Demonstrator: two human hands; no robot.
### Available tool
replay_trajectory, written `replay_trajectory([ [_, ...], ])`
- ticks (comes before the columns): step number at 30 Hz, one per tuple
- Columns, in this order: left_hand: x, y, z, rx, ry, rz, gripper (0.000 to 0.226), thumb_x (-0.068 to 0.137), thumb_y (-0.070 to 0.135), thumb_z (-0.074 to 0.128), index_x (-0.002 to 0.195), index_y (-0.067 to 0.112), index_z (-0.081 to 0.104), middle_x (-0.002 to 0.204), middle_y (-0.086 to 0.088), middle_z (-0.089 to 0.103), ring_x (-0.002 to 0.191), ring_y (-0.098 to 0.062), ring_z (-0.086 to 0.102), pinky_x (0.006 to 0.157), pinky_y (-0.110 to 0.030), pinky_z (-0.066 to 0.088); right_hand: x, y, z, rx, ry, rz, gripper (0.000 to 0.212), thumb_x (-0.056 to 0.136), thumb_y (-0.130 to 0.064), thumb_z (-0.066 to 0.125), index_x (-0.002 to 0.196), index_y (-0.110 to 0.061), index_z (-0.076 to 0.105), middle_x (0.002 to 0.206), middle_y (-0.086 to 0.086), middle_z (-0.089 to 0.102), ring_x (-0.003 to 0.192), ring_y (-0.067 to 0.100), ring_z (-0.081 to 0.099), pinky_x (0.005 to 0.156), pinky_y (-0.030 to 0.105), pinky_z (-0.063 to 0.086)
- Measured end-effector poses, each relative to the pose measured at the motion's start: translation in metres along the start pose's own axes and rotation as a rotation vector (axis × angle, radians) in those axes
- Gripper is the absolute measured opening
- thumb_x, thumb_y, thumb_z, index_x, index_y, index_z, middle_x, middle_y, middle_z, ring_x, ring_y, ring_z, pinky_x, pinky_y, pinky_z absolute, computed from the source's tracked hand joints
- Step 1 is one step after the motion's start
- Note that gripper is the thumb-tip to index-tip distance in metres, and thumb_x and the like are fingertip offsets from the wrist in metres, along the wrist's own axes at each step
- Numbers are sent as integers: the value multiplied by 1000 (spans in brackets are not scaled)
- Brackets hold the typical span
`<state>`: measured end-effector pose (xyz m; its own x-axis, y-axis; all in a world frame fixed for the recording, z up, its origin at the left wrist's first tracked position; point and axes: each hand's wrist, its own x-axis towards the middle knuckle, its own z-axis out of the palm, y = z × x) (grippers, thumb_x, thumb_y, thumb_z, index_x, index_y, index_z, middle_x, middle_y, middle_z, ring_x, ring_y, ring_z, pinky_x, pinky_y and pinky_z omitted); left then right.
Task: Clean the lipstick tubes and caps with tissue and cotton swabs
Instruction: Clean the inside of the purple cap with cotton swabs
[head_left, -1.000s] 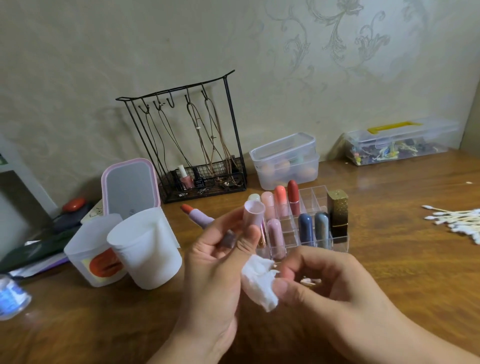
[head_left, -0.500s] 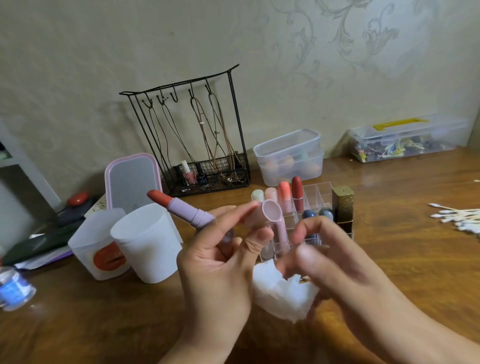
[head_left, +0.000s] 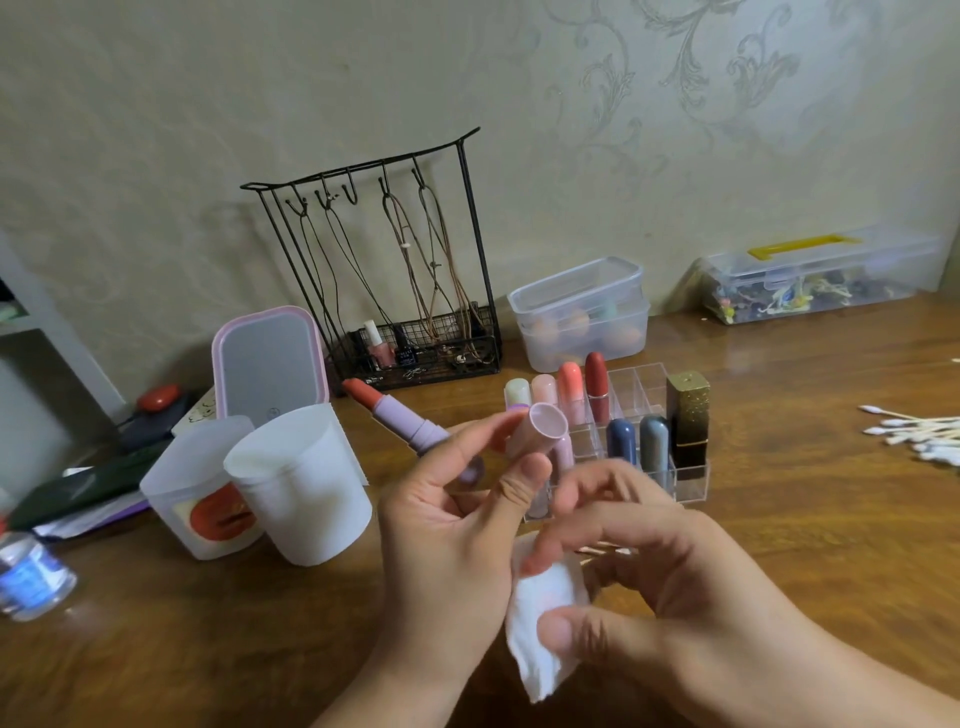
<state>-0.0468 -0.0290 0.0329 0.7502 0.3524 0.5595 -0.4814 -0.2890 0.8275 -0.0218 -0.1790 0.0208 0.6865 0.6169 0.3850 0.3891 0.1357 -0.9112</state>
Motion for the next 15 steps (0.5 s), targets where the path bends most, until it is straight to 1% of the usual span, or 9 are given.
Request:
replay_trajectory([
  [1, 0, 0, 0, -12, -10, -12, 28, 73, 40, 77, 100, 33, 75, 86, 7, 74, 81, -11, 66, 68, -24, 53, 0, 1, 1, 8, 12, 8, 24, 64, -36, 88, 83, -33, 74, 119, -5, 53, 112, 18, 58, 74, 40, 57],
  [2, -1, 0, 1, -11, -16, -11, 30, 72, 39, 76, 101, 32, 75, 88, 7, 74, 84, -11, 67, 70, -25, 53, 0, 1, 1, 37, 7, 26, 23, 64, -31, 88, 78, -32, 70, 123, -3, 54, 111, 19, 60, 74, 45, 56],
  [4, -2, 0, 1, 24, -26, 12, 32, 72, 38, 76, 103, 29, 75, 92, 7, 74, 88, -12, 68, 73, -26, 55, 0, 0, 1, 91, -42, 69, 23, 67, -26, 84, 77, -26, 63, 112, 9, 64, 95, 29, 65, 75, 58, 52],
  [6, -2, 1, 1, 31, -10, 45, 31, 75, 35, 76, 104, 24, 75, 95, 3, 73, 85, -9, 69, 70, -25, 56, 0, -3, 0, 65, -42, 91, 23, 71, -26, 82, 80, -24, 61, 99, 18, 67, 87, 39, 64, 78, 62, 51],
  [8, -2, 0, 2, -10, 5, 33, 28, 77, 37, 76, 101, 24, 76, 93, -2, 72, 84, -11, 69, 69, -28, 56, 0, -3, -1, 53, 5, 51, 16, 75, -23, 79, 81, -24, 64, 91, 15, 68, 85, 35, 67, 78, 55, 57],
  [10, -3, -2, 5, -107, -8, -27, 25, 76, 37, 73, 98, 26, 76, 91, -3, 72, 87, -13, 69, 73, -29, 55, -1, -2, 0, 42, 57, -47, 9, 78, -21, 76, 81, -24, 69, 88, 5, 70, 85, 17, 69, 80, 35, 58],
  [11, -4, -2, 7, -141, -12, -49, 23, 75, 37, 72, 96, 27, 77, 90, -3, 72, 87, -12, 69, 73, -27, 54, -1, 0, 1, 10, 87, -99, 8, 78, -18, 75, 82, -24, 71, 88, 1, 70, 87, 14, 70, 83, 29, 56],
  [13, -4, -2, 8, -134, 0, -50, 20, 75, 37, 73, 93, 30, 77, 88, -2, 72, 83, -8, 67, 70, -22, 52, -1, 6, 4, -53, 144, -157, 13, 77, -14, 75, 82, -25, 74, 89, -5, 70, 89, 17, 70, 83, 29, 57],
  [15, -4, -2, 8, -82, 22, -32, 21, 76, 41, 75, 95, 32, 76, 88, -1, 71, 75, -5, 65, 63, -22, 51, -1, 10, 7, -111, 195, -167, 21, 72, -15, 79, 86, -30, 76, 92, -7, 70, 87, 17, 71, 76, 34, 59],
])
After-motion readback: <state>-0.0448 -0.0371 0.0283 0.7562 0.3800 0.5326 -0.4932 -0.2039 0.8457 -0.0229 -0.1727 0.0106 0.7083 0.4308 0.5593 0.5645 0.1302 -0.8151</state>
